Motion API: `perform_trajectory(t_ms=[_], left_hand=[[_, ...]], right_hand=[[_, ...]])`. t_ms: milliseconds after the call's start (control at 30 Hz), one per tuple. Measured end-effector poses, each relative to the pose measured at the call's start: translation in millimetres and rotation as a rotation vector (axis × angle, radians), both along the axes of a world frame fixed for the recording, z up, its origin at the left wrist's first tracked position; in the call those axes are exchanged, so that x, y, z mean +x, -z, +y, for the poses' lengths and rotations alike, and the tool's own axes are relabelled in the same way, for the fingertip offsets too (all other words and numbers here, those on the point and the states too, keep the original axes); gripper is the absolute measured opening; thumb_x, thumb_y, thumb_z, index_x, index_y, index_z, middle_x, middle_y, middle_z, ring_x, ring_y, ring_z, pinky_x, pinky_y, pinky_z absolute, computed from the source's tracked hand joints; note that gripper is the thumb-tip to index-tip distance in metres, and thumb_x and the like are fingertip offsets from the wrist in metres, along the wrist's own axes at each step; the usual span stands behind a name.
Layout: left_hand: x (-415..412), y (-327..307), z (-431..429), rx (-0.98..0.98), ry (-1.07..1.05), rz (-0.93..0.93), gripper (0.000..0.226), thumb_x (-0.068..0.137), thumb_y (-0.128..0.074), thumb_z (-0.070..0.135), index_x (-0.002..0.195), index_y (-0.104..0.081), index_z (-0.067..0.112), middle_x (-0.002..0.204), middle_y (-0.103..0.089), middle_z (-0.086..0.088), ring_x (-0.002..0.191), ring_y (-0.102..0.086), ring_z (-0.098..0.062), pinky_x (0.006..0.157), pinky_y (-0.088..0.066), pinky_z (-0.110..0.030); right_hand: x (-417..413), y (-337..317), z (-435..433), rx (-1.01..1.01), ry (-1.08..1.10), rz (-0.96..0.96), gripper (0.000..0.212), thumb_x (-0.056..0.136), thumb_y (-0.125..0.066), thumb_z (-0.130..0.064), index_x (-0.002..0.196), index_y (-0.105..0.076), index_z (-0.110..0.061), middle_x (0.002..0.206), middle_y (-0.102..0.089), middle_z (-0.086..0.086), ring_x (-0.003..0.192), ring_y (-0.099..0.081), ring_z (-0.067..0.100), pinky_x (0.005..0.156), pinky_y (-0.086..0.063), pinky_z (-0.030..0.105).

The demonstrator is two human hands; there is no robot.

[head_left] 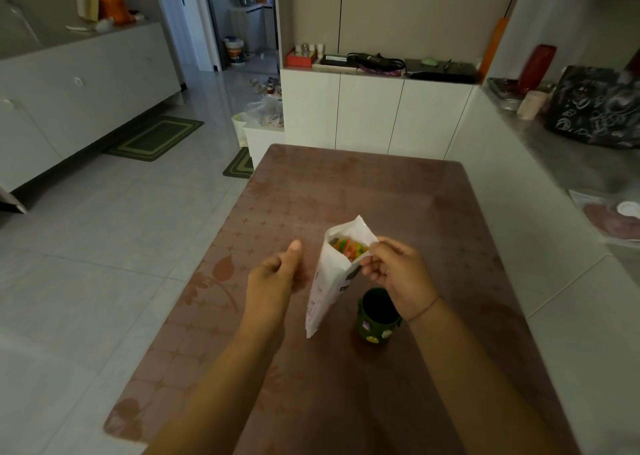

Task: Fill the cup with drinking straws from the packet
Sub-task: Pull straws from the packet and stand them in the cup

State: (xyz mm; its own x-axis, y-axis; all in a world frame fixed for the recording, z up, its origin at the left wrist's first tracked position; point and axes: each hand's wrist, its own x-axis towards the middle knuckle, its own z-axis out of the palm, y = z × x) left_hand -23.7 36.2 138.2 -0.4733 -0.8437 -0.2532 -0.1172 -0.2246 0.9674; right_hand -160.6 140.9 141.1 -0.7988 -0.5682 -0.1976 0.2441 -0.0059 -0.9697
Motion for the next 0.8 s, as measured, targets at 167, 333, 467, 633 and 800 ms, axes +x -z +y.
perform_trajectory(t_ms=[167, 333, 467, 633, 800], left_hand=[[-0.2, 23.3, 26.1, 0.935, 0.287, 0.097, 0.070, 0.085, -0.048, 0.064, 0.101, -0.064, -0.003, 0.086, -0.072, -0.016, 0.083, -0.065, -0.026, 0.063, -0.059, -0.033], [-12.7, 38.6, 33.6, 1.103, 0.277, 0.516, 0.081, 0.081, -0.049, 0.066, 0.125, -0.053, -0.002, 0.124, -0.063, -0.024, 0.114, -0.062, -0.036, 0.088, -0.052, -0.050], [-15.7, 43.4, 18.6, 0.989, 0.041, 0.766, 0.056, 0.081, -0.062, 0.032, 0.133, -0.050, 0.014, 0.117, -0.069, -0.015, 0.104, -0.068, -0.030, 0.083, -0.055, -0.047], [-18.8, 40.1, 6.2, 0.657, 0.104, 0.666, 0.041, 0.090, -0.057, 0.014, 0.130, -0.052, 0.020, 0.118, -0.068, -0.012, 0.110, -0.065, -0.028, 0.084, -0.056, -0.048], [-23.6, 28.1, 11.0, 0.197, 0.186, 0.463, 0.049, 0.083, -0.065, 0.016, 0.131, -0.051, 0.015, 0.116, -0.069, -0.011, 0.106, -0.067, -0.028, 0.079, -0.058, -0.044]], right_hand=[[-2.9, 2.7, 9.4, -0.221, 0.013, -0.221, 0.019, 0.092, -0.046, -0.007, 0.080, -0.061, -0.006, 0.053, -0.063, 0.000, 0.048, -0.055, 0.007, 0.050, -0.048, 0.017], [-1.3, 4.4, 19.0, -0.331, -0.056, -0.326, 0.018, 0.092, -0.049, -0.008, 0.080, -0.062, -0.007, 0.060, -0.059, 0.001, 0.050, -0.054, 0.005, 0.046, -0.046, 0.014], [-4.9, 19.3, 33.0, -0.209, -0.115, -0.304, 0.016, 0.090, -0.053, -0.013, 0.096, -0.067, -0.007, 0.082, -0.063, 0.010, 0.070, -0.059, 0.015, 0.061, -0.052, 0.024], [-5.3, 34.5, 33.6, -0.183, -0.021, -0.447, 0.030, 0.094, -0.047, -0.030, 0.108, -0.067, -0.014, 0.099, -0.069, 0.004, 0.095, -0.062, 0.022, 0.078, -0.054, 0.039], [1.7, 39.1, 26.3, -0.335, -0.045, -0.664, 0.053, 0.097, -0.027, -0.043, 0.131, -0.051, -0.010, 0.130, -0.053, 0.018, 0.105, -0.052, 0.035, 0.052, -0.055, 0.036]])
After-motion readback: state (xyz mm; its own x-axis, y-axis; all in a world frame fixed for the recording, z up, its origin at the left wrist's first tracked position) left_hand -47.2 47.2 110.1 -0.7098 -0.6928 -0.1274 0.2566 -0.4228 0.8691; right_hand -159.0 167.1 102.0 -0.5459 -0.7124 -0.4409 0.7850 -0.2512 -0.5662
